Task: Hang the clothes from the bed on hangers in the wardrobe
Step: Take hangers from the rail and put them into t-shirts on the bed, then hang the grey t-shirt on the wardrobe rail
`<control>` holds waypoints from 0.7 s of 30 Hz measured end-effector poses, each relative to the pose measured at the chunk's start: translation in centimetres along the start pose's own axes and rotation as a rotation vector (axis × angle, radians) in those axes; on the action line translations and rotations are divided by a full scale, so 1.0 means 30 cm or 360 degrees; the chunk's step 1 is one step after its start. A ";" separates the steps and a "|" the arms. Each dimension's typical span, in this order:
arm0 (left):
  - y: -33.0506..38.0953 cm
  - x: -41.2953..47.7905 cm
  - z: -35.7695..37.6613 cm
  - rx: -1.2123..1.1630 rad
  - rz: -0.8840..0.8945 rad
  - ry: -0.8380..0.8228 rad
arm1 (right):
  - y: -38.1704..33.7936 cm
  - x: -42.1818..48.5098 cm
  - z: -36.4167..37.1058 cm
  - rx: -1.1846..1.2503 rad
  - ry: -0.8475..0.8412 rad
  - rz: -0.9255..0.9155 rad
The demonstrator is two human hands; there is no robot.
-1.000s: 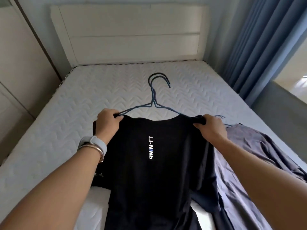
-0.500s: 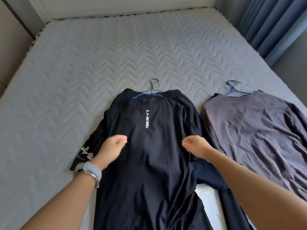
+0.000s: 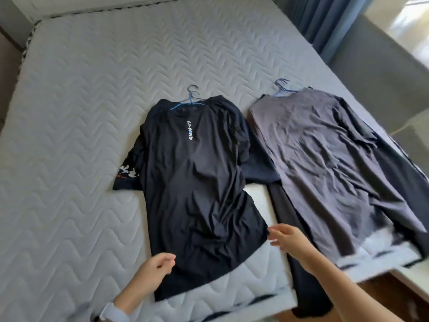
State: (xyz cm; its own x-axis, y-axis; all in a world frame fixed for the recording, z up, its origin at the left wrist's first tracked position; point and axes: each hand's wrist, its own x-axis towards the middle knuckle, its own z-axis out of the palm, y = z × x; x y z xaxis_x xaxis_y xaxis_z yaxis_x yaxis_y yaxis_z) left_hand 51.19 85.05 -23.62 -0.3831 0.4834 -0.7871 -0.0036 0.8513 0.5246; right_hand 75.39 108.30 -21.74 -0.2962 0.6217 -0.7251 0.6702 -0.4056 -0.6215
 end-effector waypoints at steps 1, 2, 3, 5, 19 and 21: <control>-0.040 -0.048 0.032 -0.0014 -0.0023 -0.0012 | 0.088 -0.069 -0.010 -0.0008 0.0019 0.0040; -0.077 -0.095 0.065 -0.0009 -0.0048 -0.0029 | 0.179 -0.138 -0.020 -0.0003 0.0037 0.0094; -0.117 -0.130 0.102 -0.0008 -0.0069 -0.0041 | 0.272 -0.203 -0.032 -0.0016 0.0059 0.0154; -0.183 -0.199 0.181 -0.0018 -0.0144 -0.0094 | 0.456 -0.325 -0.054 -0.0020 0.0134 0.0281; -0.130 -0.329 0.650 0.0125 -0.0398 -0.0112 | 1.172 -0.680 -0.279 0.0137 0.0378 0.0816; -0.077 -0.334 0.761 0.0099 -0.0422 -0.0085 | 1.206 -0.669 -0.381 0.0098 0.0332 0.0785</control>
State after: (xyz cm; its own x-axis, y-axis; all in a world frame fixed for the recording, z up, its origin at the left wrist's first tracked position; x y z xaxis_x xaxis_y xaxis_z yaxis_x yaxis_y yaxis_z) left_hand 76.12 82.89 -24.36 -0.3269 0.2506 -0.9112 -0.0399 0.9597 0.2782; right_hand 113.35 88.82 -26.29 0.1892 0.4647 -0.8650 0.6528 -0.7176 -0.2428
